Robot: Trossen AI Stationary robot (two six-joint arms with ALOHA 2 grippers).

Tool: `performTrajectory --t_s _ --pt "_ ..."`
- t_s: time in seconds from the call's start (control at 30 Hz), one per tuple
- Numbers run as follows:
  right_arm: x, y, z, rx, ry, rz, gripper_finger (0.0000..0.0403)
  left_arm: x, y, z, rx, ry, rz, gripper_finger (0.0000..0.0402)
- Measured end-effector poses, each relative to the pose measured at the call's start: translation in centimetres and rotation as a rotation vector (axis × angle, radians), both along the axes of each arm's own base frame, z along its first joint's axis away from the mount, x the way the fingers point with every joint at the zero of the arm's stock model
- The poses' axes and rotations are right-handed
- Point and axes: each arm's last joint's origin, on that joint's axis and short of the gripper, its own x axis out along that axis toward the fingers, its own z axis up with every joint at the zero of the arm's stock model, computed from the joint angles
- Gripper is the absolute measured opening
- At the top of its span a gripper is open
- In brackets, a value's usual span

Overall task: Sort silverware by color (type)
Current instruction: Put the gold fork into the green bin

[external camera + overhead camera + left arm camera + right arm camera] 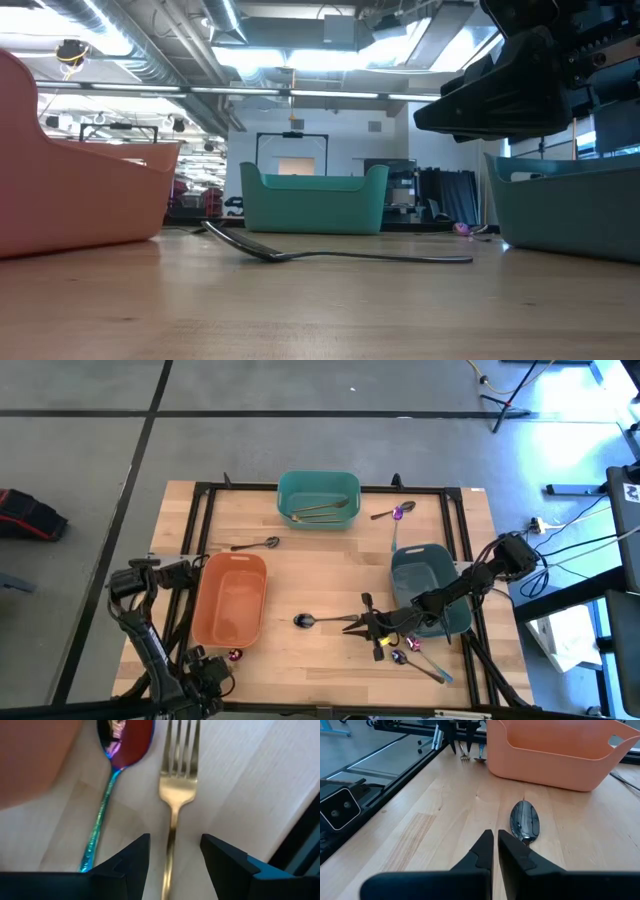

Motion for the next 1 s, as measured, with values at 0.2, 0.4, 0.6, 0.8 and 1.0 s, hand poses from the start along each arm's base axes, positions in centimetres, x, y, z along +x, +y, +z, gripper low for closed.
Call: performTrajectory --t_s 0.2,0.4,0.6,0.8,1.0 --pt "0.0 0.0 0.0 0.000 0.000 0.000 0.0019 0.0 -0.1 0.0 -0.026 0.007 0.001 0.0137" --pt "0.0 0.0 0.0 -0.001 0.000 0.000 0.0019 0.0 -0.1 0.1 -0.041 0.007 0.001 0.0064" --pt "0.0 0.0 0.0 -0.001 0.000 0.000 0.0019 0.0 -0.2 0.2 -0.047 0.011 -0.022 0.0010" --pt "0.0 0.0 0.0 0.059 0.014 -0.010 0.0019 0.2 -0.4 0.6 -0.040 -0.002 -0.043 0.0013" --pt "0.0 0.0 0.0 0.157 0.033 -0.041 0.0019 1.8 -1.5 2.7 -0.065 -0.083 -0.082 0.0013"
